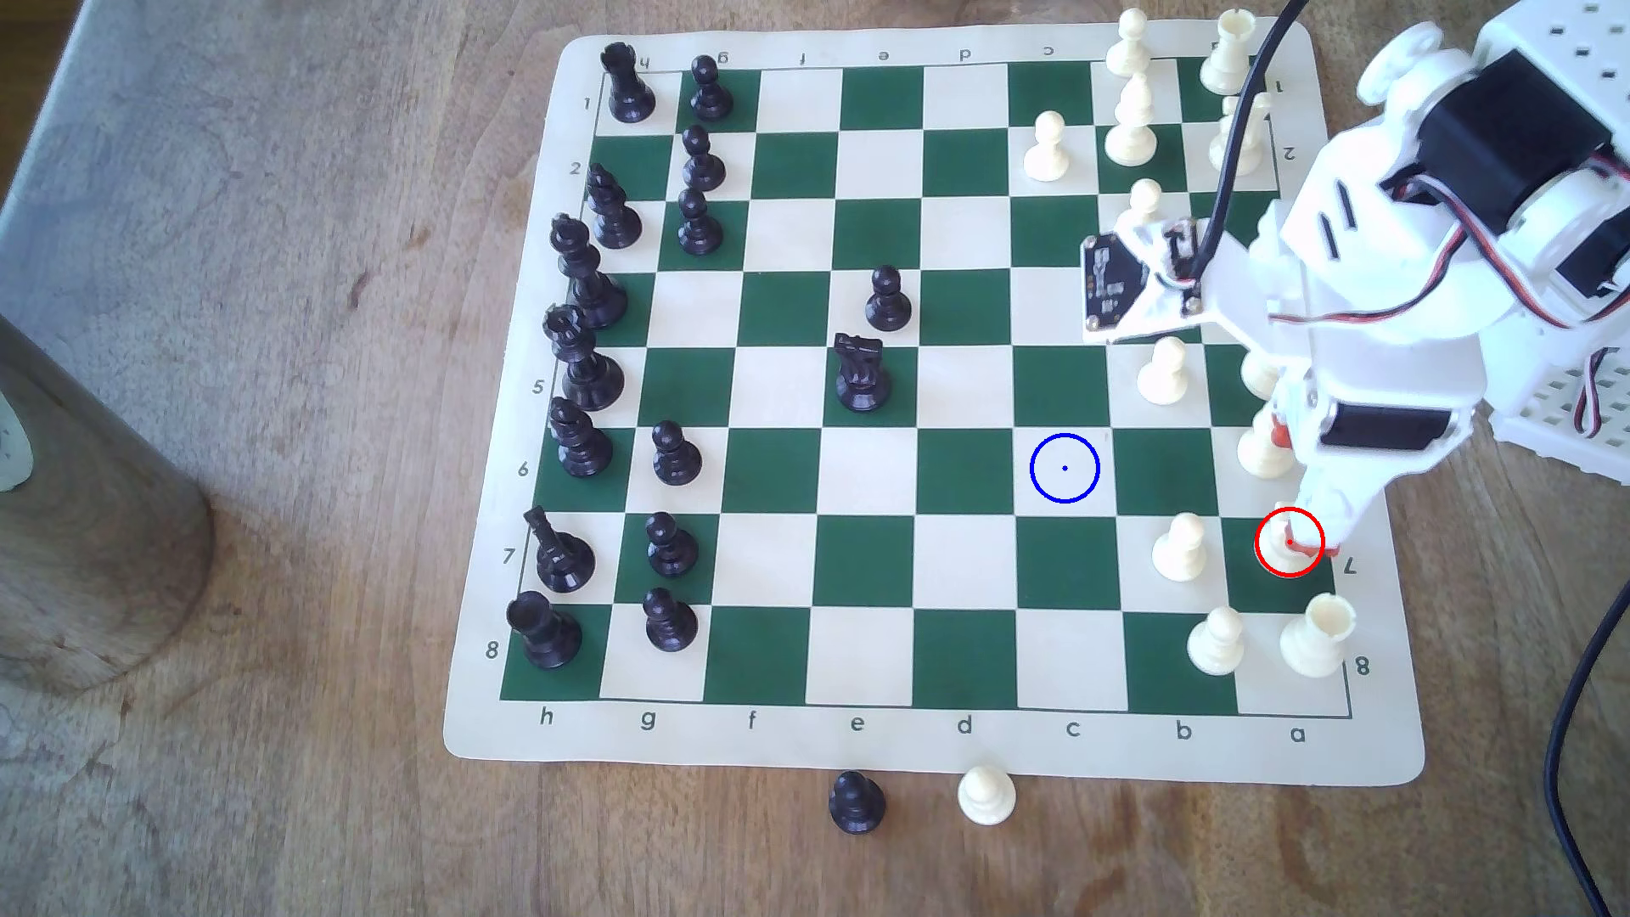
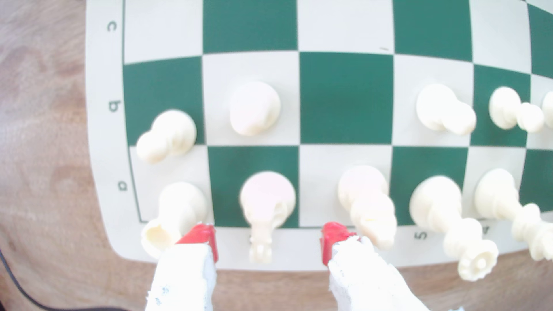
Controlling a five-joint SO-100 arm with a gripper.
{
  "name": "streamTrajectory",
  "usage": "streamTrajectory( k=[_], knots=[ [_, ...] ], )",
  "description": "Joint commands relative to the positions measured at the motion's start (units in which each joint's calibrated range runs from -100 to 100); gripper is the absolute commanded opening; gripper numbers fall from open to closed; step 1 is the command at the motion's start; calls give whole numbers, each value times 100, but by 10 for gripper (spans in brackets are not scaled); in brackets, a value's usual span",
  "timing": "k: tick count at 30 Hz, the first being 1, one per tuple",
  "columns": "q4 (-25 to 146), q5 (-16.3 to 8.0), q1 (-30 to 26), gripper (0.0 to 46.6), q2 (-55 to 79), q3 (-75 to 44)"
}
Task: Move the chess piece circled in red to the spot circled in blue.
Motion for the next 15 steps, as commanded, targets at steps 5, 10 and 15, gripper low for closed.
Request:
streamTrajectory(
  k=[5, 10, 15],
  knots=[
    [-450, -186, -380, 156, 493, 23],
    [-753, -293, -560, 144, 798, 86],
    [-966, -322, -575, 128, 1011, 95]
  ],
)
